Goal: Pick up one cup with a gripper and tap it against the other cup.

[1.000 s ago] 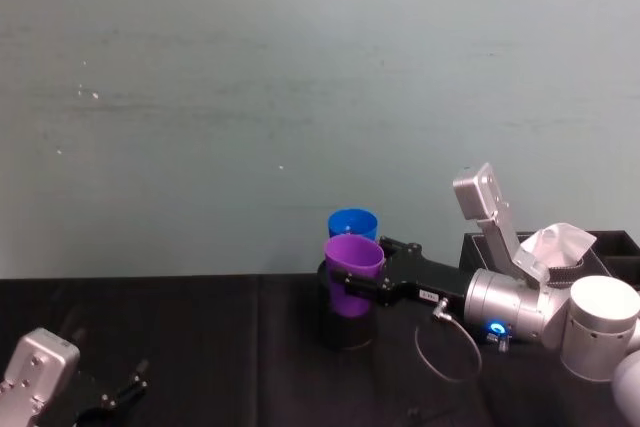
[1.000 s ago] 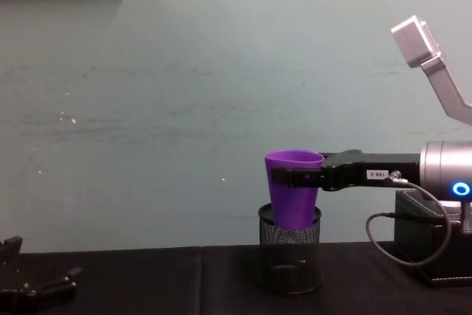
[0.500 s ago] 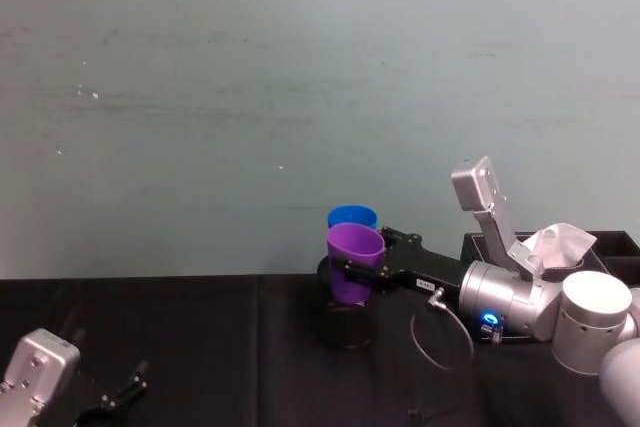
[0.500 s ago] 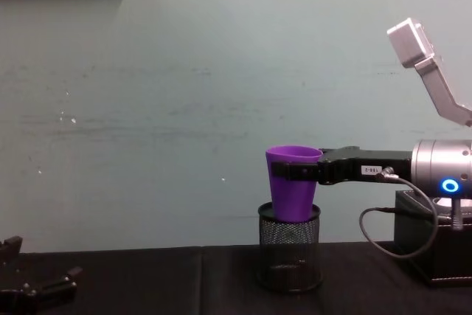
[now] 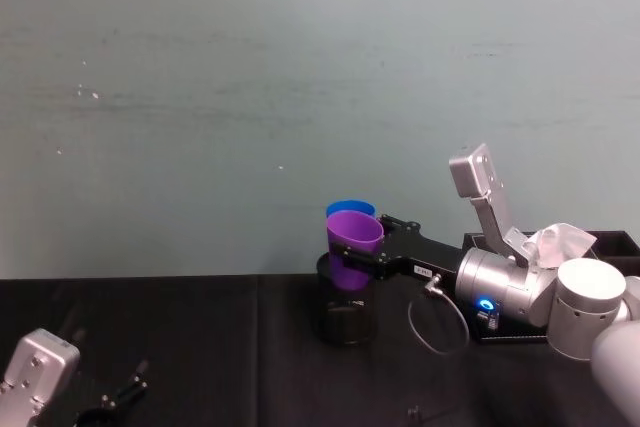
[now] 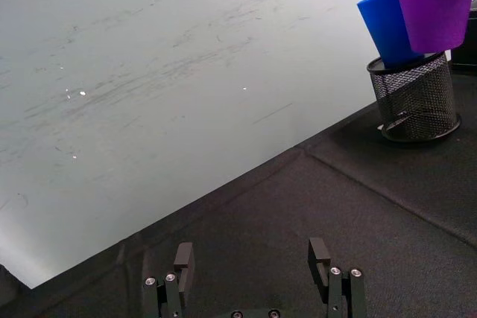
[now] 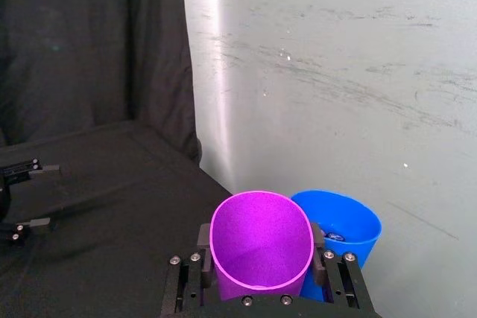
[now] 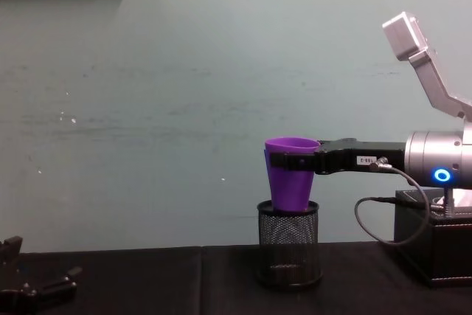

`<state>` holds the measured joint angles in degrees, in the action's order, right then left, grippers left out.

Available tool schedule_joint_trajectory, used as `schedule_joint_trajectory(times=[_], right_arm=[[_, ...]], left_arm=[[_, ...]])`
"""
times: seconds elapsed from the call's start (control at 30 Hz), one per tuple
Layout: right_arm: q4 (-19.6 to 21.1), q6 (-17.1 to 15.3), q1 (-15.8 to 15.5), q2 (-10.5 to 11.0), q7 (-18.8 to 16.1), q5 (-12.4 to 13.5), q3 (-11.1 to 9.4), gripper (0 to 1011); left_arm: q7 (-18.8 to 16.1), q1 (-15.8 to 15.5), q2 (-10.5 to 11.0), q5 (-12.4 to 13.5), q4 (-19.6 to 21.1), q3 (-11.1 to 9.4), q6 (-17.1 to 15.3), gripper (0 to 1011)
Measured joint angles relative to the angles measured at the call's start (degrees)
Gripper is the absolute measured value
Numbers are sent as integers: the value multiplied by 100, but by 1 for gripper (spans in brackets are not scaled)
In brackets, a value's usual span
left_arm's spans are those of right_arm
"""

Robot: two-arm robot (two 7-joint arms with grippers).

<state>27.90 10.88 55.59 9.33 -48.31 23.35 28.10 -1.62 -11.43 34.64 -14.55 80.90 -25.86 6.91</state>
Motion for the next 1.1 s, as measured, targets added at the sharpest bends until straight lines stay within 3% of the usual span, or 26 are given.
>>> schedule_joint_trajectory(times=[1.1], right_arm=[[-35, 2, 19, -28, -12, -44, -46, 726]], left_arm=[[0, 0, 0, 0, 0, 0, 0, 1000]])
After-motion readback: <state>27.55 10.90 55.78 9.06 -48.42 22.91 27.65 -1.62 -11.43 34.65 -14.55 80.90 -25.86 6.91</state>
